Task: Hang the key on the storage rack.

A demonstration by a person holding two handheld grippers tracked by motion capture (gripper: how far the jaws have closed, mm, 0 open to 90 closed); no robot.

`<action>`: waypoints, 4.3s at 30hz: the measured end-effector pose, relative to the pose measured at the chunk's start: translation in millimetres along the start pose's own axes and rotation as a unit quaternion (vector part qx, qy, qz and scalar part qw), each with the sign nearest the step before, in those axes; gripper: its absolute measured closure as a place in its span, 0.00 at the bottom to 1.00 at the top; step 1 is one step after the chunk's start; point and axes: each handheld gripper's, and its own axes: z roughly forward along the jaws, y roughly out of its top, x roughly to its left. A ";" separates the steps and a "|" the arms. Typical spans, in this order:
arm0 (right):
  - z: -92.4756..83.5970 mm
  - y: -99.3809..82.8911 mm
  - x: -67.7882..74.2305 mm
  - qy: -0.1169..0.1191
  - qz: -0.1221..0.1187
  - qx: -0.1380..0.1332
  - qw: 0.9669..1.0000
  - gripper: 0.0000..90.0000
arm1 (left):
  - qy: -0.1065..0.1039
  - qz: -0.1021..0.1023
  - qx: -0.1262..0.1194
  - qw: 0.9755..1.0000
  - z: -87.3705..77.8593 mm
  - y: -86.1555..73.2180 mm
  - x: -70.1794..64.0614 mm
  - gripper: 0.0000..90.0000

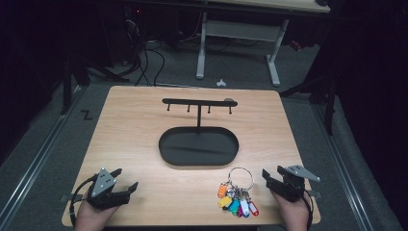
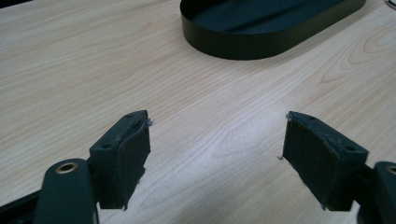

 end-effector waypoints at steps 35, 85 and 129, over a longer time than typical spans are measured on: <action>0.5 -1.9 37.8 0.053 -0.070 0.047 0.995 0.42 | -0.017 0.013 -0.004 1.000 10.5 7.3 -5.5 0.25; 50.7 54.7 54.4 0.041 -0.109 0.382 0.917 0.79 | -0.031 0.014 0.006 0.999 9.4 4.3 -5.2 0.27; 62.8 55.5 127.6 0.112 -0.303 0.430 0.843 0.88 | -0.037 0.018 0.007 0.999 10.4 4.7 -5.9 0.27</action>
